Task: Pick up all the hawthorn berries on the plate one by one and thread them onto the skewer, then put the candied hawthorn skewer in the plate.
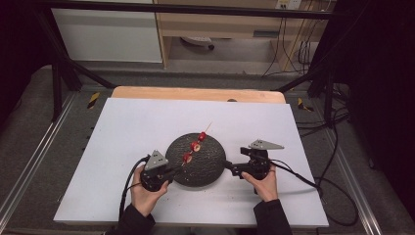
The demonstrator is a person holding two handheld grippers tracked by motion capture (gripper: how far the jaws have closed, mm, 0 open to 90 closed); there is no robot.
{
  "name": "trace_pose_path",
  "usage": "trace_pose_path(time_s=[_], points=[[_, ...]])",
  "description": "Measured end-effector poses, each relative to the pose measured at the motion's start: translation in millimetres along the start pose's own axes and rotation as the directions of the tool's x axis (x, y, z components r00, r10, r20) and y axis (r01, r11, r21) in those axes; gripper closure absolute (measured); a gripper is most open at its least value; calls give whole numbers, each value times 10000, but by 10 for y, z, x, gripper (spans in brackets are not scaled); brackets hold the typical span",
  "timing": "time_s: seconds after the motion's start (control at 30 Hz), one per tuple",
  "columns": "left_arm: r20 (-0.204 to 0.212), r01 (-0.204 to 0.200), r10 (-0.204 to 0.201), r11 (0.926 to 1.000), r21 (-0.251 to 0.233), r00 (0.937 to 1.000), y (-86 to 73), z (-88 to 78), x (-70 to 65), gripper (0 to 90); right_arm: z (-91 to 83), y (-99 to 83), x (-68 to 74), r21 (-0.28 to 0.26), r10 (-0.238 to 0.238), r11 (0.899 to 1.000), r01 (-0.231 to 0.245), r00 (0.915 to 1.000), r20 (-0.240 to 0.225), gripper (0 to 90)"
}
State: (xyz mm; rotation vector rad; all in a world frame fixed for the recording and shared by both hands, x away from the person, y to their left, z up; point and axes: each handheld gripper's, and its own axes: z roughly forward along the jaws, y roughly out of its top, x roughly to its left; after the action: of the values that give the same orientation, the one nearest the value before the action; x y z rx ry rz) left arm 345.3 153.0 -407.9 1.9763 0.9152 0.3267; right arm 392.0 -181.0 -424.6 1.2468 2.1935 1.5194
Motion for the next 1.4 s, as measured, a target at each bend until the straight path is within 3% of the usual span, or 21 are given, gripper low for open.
trace_pose_path(time_s=[0.23,0.4,0.6,0.73,1.03,1.4], points=[[-11,-322,323,9981,519,9995,66,-51,74,885,-92,-138,-87,749,-434,9963,428,9990,64,7],[-53,-470,475,9959,772,9989,156,-86,145,886,-182,-225,-147,803,-676,9944,694,9974,-256,7],[23,-582,583,9924,1084,9983,252,-96,201,886,-270,-338,-211,1186,-1000,9876,1025,9946,-268,7],[21,-683,686,9894,1285,9976,308,-77,216,885,-323,-399,-259,1218,-899,9883,916,9958,-200,10],[42,-827,835,9766,1984,9965,411,56,270,885,-403,-485,-325,1304,-775,9885,767,9970,12,7],[4,-735,765,9573,2795,9971,395,290,309,885,-434,-529,-324,1390,-815,9871,798,9967,63,8]])
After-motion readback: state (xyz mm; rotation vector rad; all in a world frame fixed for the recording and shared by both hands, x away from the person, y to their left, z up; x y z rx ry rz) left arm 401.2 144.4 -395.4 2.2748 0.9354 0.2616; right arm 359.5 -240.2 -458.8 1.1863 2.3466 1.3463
